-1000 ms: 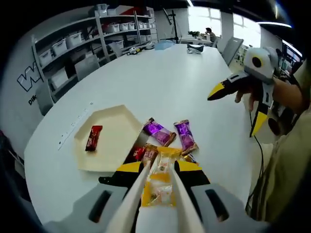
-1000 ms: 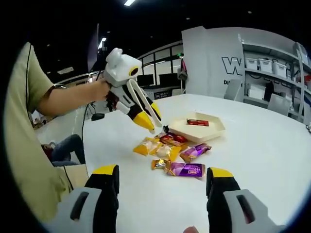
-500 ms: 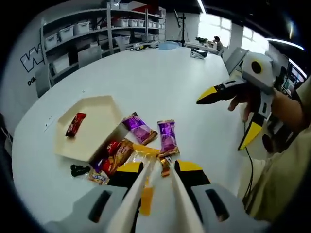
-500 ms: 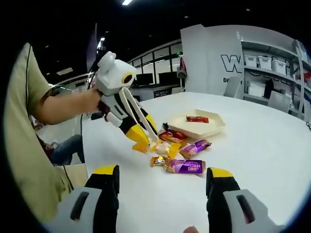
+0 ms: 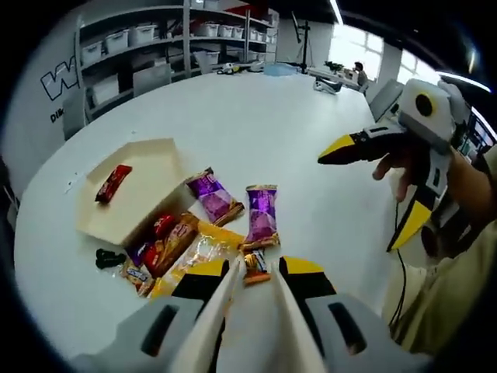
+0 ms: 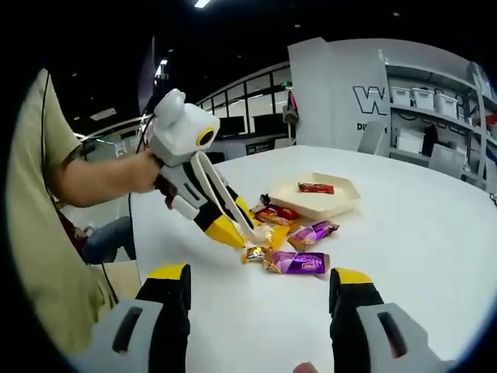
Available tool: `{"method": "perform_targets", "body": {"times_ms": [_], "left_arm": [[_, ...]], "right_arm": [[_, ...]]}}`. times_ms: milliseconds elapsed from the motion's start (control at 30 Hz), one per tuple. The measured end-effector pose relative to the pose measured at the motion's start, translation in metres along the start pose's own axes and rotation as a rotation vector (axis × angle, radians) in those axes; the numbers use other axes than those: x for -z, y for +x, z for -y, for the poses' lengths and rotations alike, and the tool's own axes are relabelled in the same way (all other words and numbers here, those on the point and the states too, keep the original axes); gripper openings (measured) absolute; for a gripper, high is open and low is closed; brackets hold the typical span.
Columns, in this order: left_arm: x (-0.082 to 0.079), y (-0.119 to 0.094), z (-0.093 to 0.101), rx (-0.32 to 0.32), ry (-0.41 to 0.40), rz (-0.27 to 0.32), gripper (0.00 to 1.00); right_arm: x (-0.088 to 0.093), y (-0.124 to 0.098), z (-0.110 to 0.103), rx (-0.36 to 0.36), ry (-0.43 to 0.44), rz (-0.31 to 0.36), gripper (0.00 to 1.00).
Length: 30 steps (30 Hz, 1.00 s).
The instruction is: Place the target food into the container with the food tongs after gripping and lifting it, then release it inside without dropping or visibly crushing the food.
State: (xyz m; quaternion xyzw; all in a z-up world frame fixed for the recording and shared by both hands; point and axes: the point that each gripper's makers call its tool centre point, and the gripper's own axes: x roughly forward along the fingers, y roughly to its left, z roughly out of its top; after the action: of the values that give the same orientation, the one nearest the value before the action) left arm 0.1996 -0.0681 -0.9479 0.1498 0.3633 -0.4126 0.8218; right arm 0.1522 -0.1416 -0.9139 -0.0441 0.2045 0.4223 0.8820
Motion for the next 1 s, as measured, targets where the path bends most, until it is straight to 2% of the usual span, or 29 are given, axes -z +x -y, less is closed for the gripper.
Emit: {"method": "perform_targets", "body": {"times_ms": [600,800,1000], "left_arm": [[0.005,0.014,-0.003,-0.029,-0.089,-0.011,0.24],[0.004,0.016,-0.004,-0.028,-0.090,-0.011,0.24],[0.005,0.017,-0.004,-0.042,-0.023,-0.007,0.23]], "right_arm": [[0.002,-0.001,0.000,0.000,0.003,-0.003,0.71],[0.002,-0.001,0.000,0.001,0.003,-0.004,0.71],[0.003,-0.001,0.000,0.000,0.003,-0.006,0.71]]}}
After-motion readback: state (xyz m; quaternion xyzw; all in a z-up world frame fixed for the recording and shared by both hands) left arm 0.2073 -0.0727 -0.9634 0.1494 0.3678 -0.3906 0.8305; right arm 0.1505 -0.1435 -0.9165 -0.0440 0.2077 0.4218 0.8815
